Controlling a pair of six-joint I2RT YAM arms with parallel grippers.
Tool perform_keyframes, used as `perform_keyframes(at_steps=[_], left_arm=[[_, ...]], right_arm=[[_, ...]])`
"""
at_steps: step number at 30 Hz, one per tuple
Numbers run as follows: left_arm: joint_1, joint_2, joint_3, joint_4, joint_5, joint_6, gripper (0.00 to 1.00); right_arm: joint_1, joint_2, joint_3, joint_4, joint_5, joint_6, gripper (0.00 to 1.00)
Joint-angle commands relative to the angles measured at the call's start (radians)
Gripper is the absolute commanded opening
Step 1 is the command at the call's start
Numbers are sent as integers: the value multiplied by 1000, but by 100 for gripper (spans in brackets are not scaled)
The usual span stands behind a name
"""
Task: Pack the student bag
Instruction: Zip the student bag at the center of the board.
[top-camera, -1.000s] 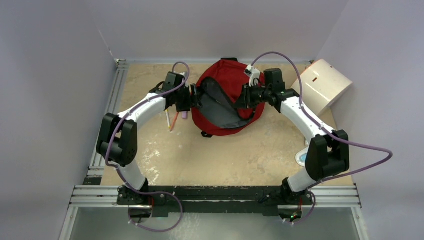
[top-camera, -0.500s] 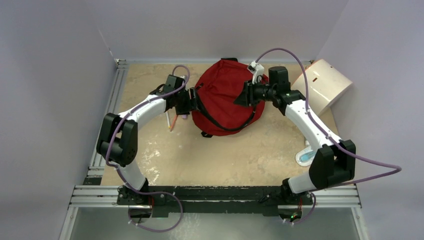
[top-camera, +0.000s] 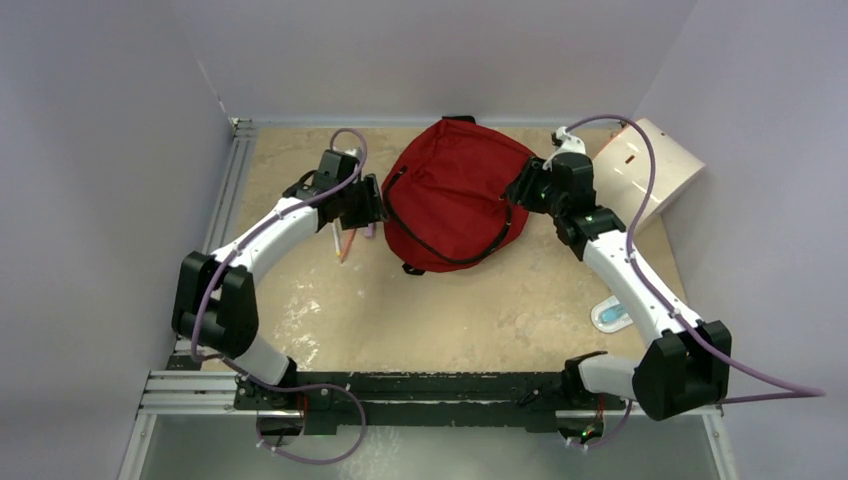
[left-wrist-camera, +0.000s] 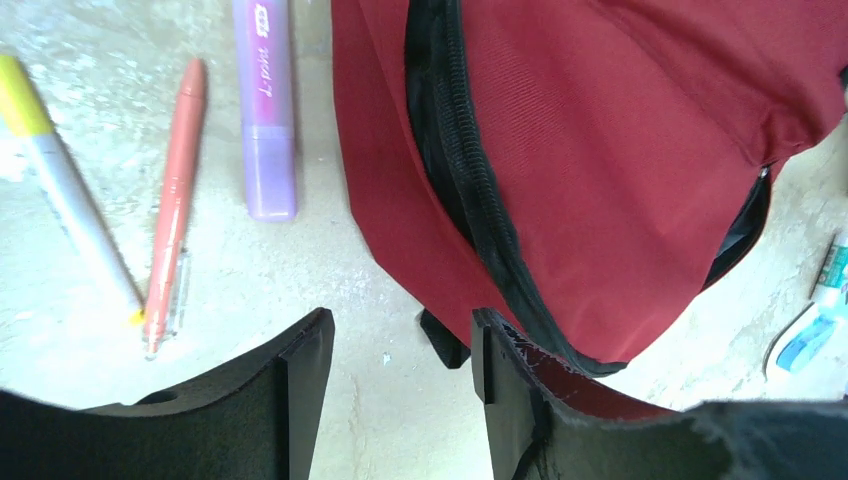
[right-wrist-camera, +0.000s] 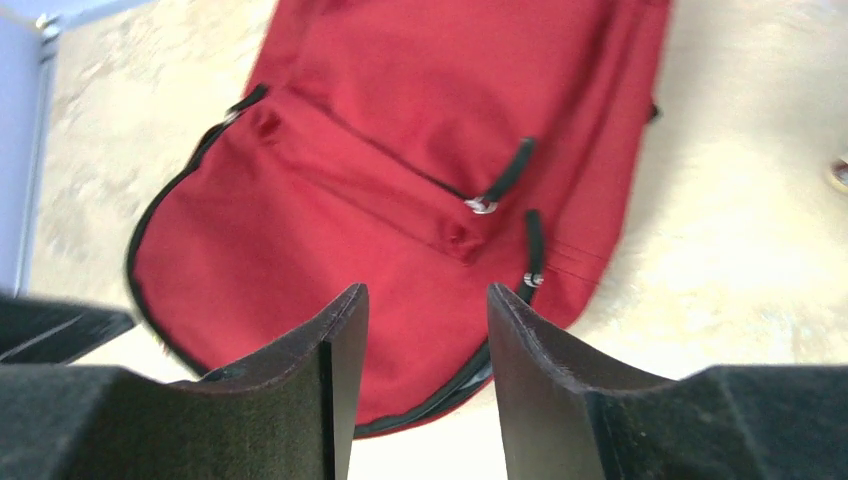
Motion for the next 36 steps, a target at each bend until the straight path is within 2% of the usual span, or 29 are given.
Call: perform_keyframes(at_steps=[1,6,14,20,22,27,32,36], left_arm=[[-1,-93,12,-25,-97,40,52],[-1,-124,25,-4,-106,77,54],[-6,-114,78,76,-6,123,58],[-152,-48,166,139,-54,173,59],[-186,-29,177,156,-38,164,59],[-189,-2,179,161,-4,133,59],[-189,-7,167,164,15,125,58],[-189,-25,141,158,5,127,58]], right_arm=[[-3,-29,-54,61,258,166,52],[-11,33,-70,47,235,172,56],[-14,93,-67,66,150,140,56],[-42,153,-93,88,161,155,56],[-48,168,-96,112,136,140,55],[-51,247,-67,167,52,56,51],[-55,343,5,161,91,11,45],[-61,408,59,160,91,-3,43]])
